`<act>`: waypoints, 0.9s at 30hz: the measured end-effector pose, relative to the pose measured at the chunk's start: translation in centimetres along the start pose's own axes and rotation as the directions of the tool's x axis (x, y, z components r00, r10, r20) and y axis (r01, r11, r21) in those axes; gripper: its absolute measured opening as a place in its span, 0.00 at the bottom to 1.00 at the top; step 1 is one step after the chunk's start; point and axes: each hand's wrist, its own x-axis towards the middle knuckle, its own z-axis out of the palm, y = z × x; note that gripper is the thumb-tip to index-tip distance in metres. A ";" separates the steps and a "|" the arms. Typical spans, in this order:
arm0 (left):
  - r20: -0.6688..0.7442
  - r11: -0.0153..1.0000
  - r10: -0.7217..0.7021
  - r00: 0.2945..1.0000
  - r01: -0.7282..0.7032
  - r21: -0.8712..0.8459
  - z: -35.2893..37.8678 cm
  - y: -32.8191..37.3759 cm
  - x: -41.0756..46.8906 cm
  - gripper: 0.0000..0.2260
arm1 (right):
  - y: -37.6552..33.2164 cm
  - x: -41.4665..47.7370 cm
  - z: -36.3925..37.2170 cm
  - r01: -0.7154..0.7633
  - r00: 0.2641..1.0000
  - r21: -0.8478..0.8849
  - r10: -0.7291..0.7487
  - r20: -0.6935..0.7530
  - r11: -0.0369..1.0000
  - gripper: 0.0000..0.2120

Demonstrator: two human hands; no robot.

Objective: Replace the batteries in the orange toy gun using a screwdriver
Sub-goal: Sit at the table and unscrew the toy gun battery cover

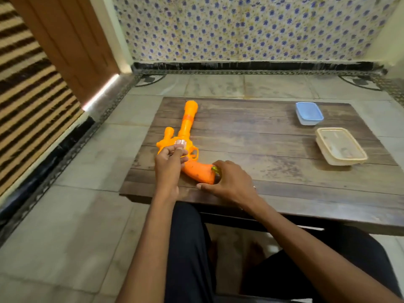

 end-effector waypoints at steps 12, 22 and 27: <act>0.053 0.929 -0.367 0.929 0.363 0.071 0.1 -1.5 -1.2 0.22 | 0.3 1.3 -1.9 0.209 0.958 0.059 -0.192 -0.215 0.976 0.27; 0.230 0.869 -0.209 0.950 0.289 -0.401 5.6 -3.2 0.0 0.10 | 2.4 1.1 -4.6 0.096 0.976 0.598 0.044 -0.215 0.796 0.12; 0.248 0.865 -0.230 0.941 0.314 -0.391 6.2 -4.3 -0.2 0.14 | 1.2 0.6 -7.0 0.054 0.992 0.915 0.086 -0.096 0.400 0.13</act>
